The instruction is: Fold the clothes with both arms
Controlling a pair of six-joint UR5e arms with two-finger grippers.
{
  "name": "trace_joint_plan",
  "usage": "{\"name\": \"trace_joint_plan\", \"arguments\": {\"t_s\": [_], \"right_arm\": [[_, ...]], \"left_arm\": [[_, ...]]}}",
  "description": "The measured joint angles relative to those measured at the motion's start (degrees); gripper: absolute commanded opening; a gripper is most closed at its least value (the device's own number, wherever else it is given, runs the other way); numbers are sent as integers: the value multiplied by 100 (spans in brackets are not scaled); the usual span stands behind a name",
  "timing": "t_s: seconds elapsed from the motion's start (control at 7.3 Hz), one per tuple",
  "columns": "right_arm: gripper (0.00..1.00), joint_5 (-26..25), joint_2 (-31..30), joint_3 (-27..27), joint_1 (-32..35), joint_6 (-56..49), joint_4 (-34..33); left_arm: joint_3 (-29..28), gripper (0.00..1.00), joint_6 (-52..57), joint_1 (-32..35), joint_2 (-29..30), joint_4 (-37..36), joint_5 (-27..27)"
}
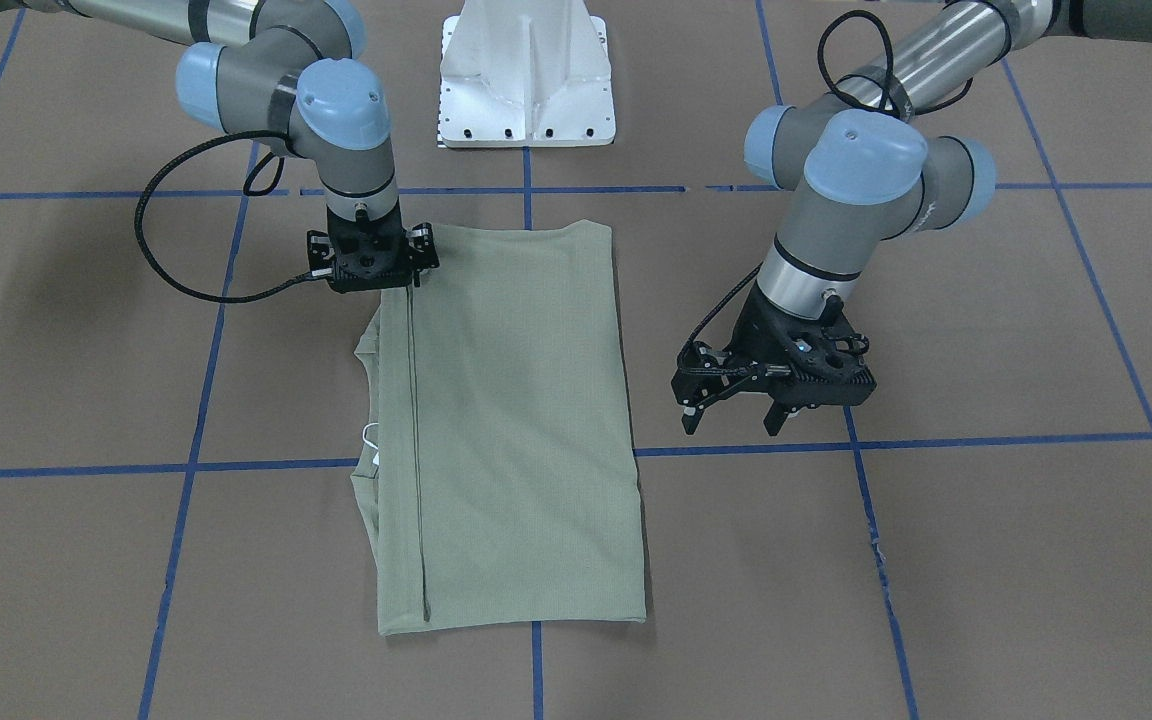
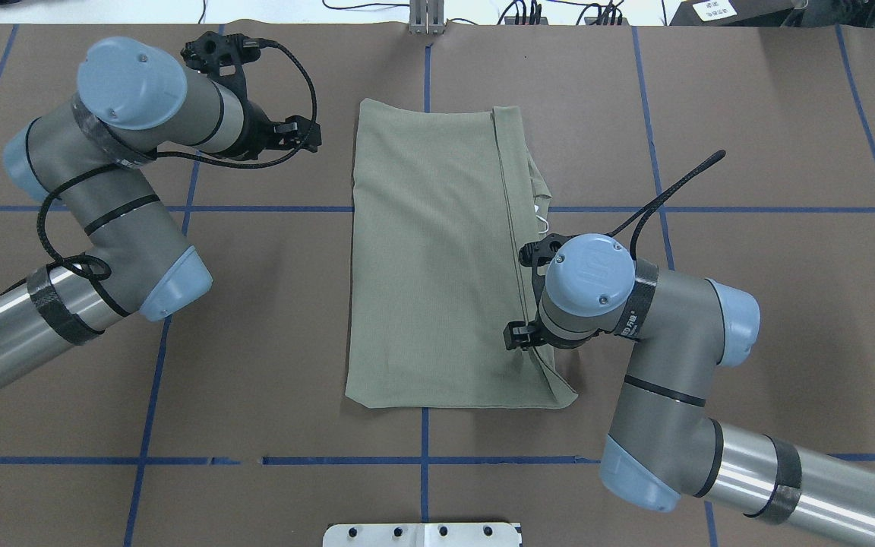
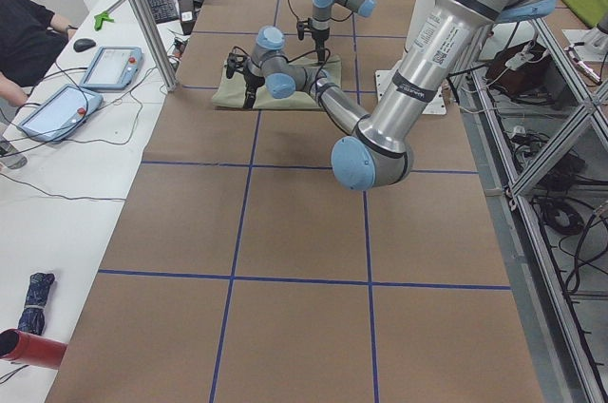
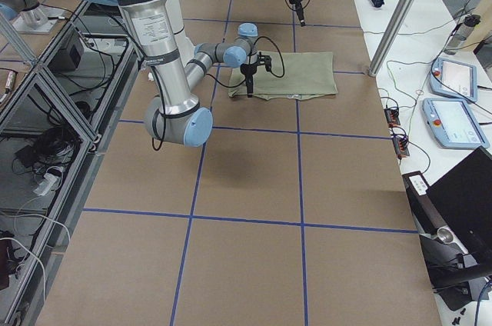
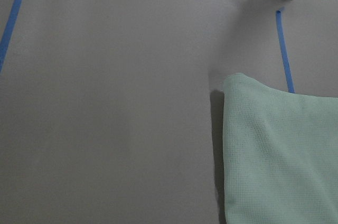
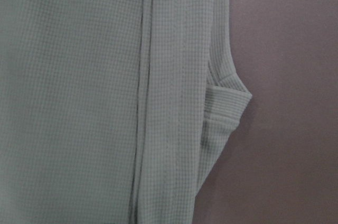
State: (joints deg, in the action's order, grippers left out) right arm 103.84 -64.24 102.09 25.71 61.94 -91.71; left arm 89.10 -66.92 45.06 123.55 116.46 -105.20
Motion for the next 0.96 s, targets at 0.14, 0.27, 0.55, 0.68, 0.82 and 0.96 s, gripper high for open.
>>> {"name": "trace_joint_plan", "arguments": {"t_s": [0.14,0.27,0.55,0.68,0.82,0.96], "right_arm": [[100,3,-8,-22,6,-4,-3],[100,6,-14,-40,22,-8,-4],[100,12,-23,-79,72,-87,-5],[100,15,-26,-87,99,-184,-5],[100,21,-42,-83,127,-234,-3],[100,27,-68,-67,149,-258,1]], "left_arm": [[-1,100,-3,0,-1,15,0],[0,100,-3,-1,0,24,0],[2,100,2,-3,2,41,-6],[2,100,2,-5,2,48,-8],[2,100,-2,-5,5,51,-8],[2,100,-4,-6,9,52,-9]]}}
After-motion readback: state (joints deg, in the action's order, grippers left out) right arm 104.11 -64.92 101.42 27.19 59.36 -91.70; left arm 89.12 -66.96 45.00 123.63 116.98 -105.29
